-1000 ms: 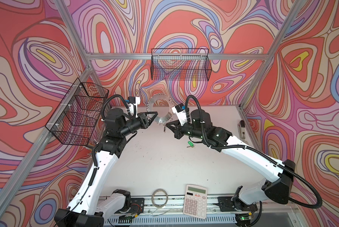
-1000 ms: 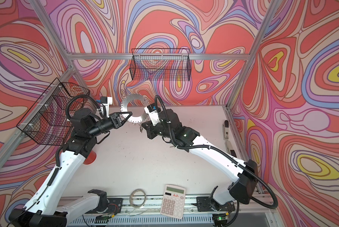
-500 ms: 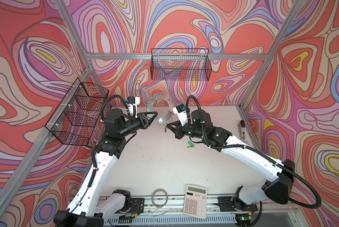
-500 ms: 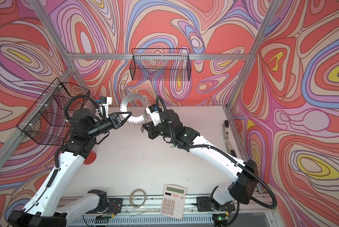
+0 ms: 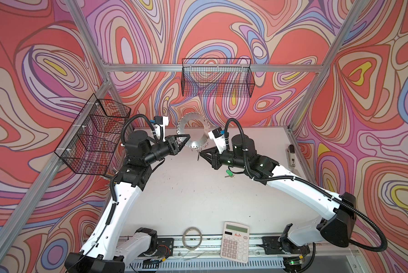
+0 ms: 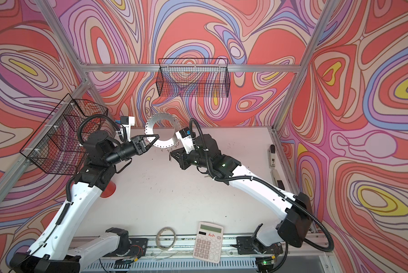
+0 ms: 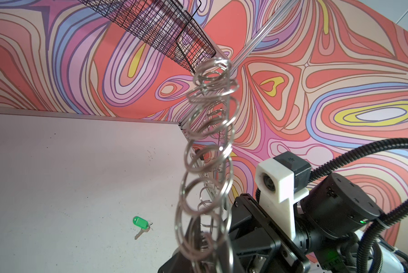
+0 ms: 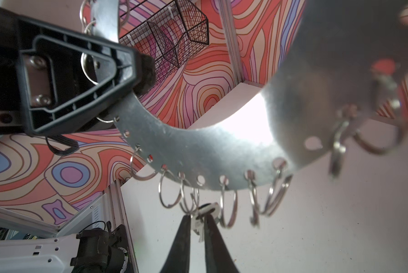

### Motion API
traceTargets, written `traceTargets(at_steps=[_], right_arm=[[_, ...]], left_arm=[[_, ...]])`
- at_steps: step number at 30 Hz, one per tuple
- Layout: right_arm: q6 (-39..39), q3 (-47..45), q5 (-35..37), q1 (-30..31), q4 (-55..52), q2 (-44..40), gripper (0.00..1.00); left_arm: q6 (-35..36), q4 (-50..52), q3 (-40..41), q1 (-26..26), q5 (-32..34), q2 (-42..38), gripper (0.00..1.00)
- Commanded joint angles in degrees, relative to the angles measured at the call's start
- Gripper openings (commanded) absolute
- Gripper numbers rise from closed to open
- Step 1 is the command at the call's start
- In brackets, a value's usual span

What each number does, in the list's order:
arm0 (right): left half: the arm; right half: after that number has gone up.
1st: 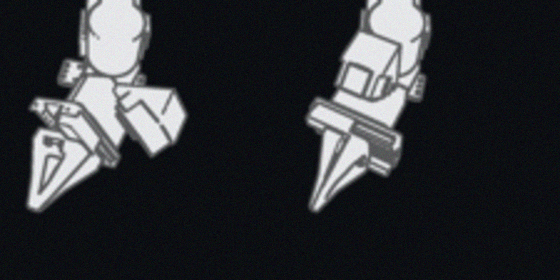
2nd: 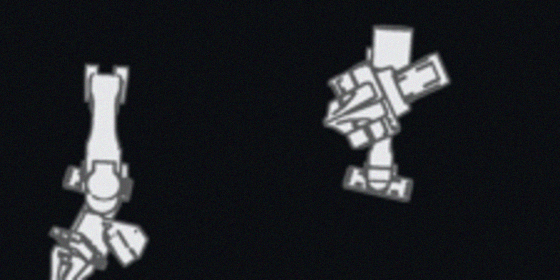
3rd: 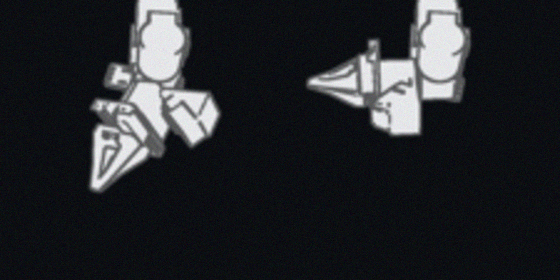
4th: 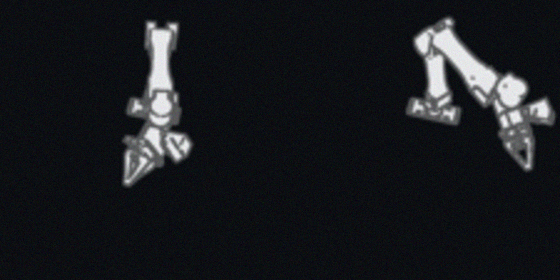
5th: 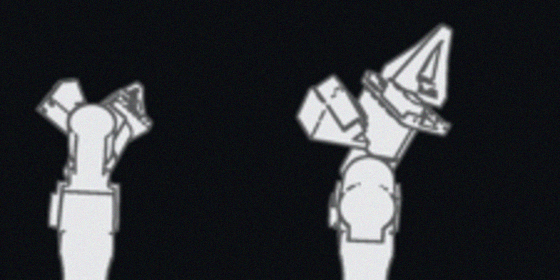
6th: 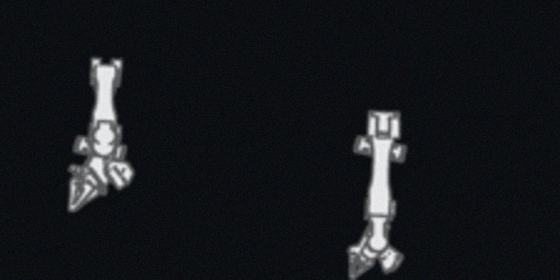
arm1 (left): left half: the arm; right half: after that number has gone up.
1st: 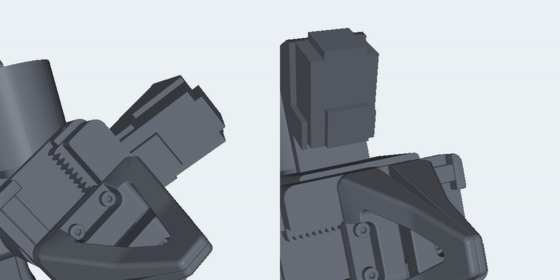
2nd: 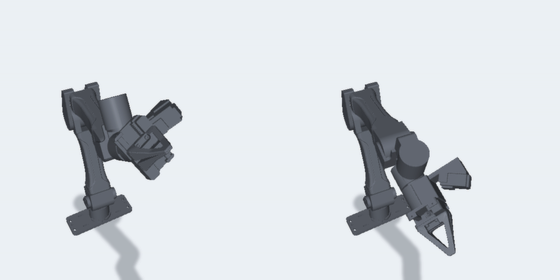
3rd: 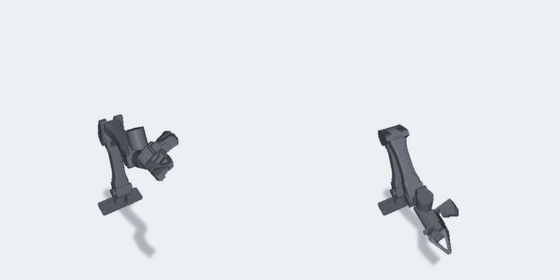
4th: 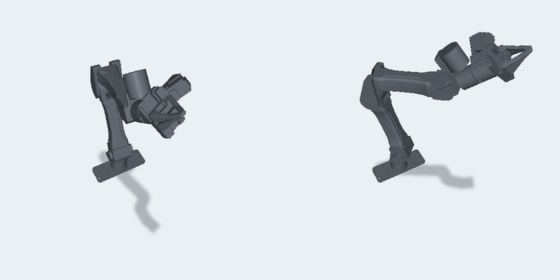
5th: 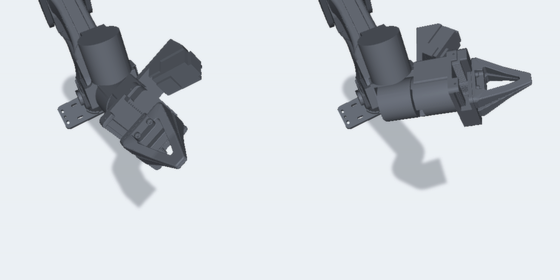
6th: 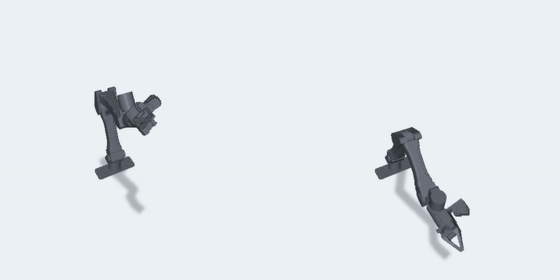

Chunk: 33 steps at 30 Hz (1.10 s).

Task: Attach keys to a key ring
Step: Insert the key into the keyring.

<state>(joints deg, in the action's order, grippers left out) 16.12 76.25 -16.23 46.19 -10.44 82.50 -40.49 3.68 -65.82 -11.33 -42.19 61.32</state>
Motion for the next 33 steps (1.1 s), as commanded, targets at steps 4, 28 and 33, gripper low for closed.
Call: traceTargets(at_steps=[4,28,33], right_arm=[[-3.49,-1.11,0.84,-0.14,2.06,-4.33,0.14],[-10.86,2.13,2.62,0.08,3.1,-1.89,0.19],[-11.06,2.41,2.25,0.07,3.94,-1.1,0.22]], left_arm=[[-2.11,-4.1,-1.64,-0.27,-0.75,-0.15,0.0],[-3.81,-3.97,-2.46,-0.27,0.11,0.76,0.0],[-3.72,-3.78,-2.56,-0.27,0.12,0.7,0.0]])
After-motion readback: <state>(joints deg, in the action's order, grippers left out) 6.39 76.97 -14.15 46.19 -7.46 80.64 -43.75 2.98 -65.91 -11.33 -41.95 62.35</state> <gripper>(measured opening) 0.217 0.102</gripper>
